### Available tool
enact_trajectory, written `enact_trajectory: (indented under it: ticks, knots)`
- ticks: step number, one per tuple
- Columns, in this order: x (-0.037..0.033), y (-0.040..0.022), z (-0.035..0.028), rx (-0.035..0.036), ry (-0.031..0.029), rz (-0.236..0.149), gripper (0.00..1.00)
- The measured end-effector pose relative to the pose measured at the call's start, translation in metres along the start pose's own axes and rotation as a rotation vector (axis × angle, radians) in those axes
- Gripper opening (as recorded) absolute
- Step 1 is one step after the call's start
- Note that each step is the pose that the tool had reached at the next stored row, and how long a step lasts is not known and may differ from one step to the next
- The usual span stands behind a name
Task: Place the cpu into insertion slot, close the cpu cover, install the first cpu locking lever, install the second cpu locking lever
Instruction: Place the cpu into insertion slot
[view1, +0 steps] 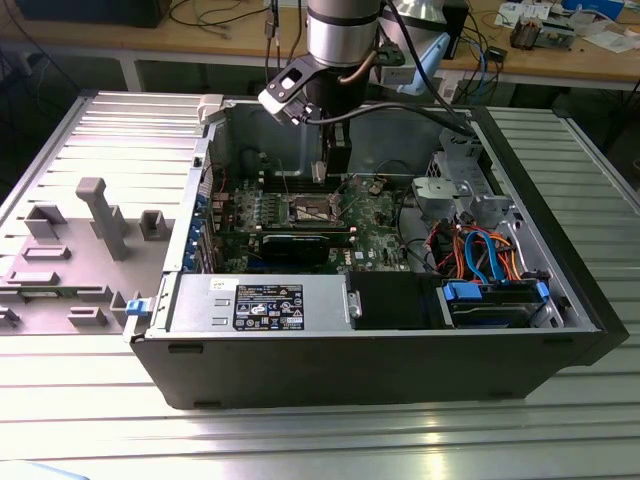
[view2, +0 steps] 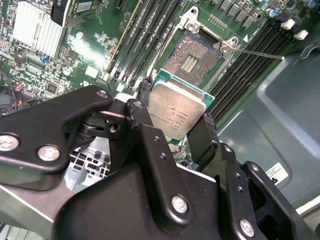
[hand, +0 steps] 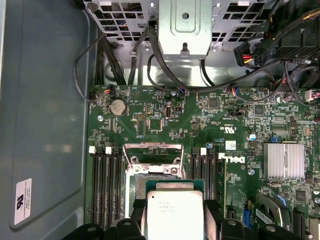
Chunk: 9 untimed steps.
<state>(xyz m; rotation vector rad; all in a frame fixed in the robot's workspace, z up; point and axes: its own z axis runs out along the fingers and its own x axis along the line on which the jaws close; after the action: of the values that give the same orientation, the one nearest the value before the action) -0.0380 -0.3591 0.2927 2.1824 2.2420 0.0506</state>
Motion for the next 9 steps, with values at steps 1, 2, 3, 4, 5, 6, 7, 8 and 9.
enact_trajectory:
  ticks: [1, 2, 3, 4, 5, 6, 7, 8, 9]
  knots:
    - [0.0000, 0.0000, 0.0002, -0.0001, 0.0000, 0.000, 0.55]
    - [0.0000, 0.0000, 0.0003, 0.0000, 0.0000, 0.000, 0.55]
    - [0.0000, 0.0000, 0.0004, 0.0000, 0.0000, 0.000, 0.55]
    - [0.0000, -0.0003, 0.0033, -0.0001, -0.0001, 0.000, 0.55]
    - [0.0007, -0.0003, 0.0054, 0.0000, 0.0000, 0.000, 0.55]
    - [0.0007, -0.0003, 0.0055, 0.0000, 0.0000, 0.000, 0.55]
    - [0.0008, -0.0004, 0.0056, 0.0000, 0.0000, 0.000, 0.55]
    - [0.0009, -0.0003, 0.0058, 0.0000, 0.0001, 0.000, 0.55]
    - [0.0010, -0.0004, 0.0060, -0.0001, 0.0001, 0.000, 0.55]
